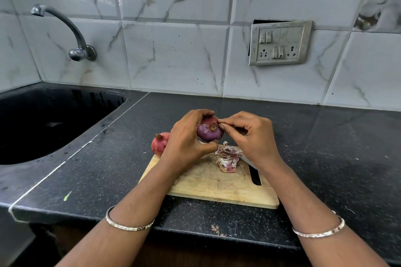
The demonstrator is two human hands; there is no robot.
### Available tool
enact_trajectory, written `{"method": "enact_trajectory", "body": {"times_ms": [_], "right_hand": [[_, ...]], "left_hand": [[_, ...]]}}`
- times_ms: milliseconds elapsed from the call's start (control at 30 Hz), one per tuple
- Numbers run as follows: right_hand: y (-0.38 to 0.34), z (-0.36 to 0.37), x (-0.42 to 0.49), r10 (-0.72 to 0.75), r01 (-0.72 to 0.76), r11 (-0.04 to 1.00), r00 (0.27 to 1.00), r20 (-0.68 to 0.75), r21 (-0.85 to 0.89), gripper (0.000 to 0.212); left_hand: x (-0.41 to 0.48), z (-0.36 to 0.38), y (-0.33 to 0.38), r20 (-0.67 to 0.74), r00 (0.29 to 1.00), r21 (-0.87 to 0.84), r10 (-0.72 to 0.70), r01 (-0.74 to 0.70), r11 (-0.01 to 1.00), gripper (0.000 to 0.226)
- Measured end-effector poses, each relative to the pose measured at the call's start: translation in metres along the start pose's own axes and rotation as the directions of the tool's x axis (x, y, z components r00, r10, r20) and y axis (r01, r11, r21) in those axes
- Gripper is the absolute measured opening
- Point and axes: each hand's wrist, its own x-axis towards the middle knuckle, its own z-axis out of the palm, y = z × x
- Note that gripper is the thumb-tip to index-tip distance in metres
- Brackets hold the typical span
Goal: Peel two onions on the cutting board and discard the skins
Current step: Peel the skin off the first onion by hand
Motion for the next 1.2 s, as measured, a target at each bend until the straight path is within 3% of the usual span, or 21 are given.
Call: {"method": "enact_trajectory", "body": {"times_ms": [567, 800, 900, 1033, 1200], "right_hand": [[-0.003, 0.003, -0.002, 0.005, -0.005, 1.0, 1.0, 0.012, -0.011, 0.011], [-0.003, 0.006, -0.002, 0.02, -0.021, 0.996, 1.0, -0.01, -0.092, 0.003], [-0.007, 0.007, -0.002, 0.116, -0.116, 0.993, 0.993, -0.011, -0.011, 0.008], [-0.011, 0.005, -0.002, 0.308, -0.321, 0.923, 0.947, 0.093, 0.213, 0.021], [-0.011, 0.001, -0.002, 0.328, -0.337, 0.895, 0.941, 0.079, 0.292, 0.028]], "left_hand": [[0.0, -0.002, -0.001, -0.006, 1.0, 0.022, 0.011, -0.011, 1.0, 0.065], [-0.001, 0.0, 0.002, 0.008, 1.0, 0.015, 0.016, -0.016, 1.0, 0.067], [-0.001, 0.0, 0.004, -0.025, 1.0, 0.014, 0.0, 0.0, 1.0, 0.067], [0.0, -0.001, 0.005, -0.053, 0.999, 0.012, -0.003, 0.004, 1.0, 0.063], [0.0, -0.002, 0.006, -0.049, 0.999, -0.007, 0.004, -0.004, 1.0, 0.061]]}}
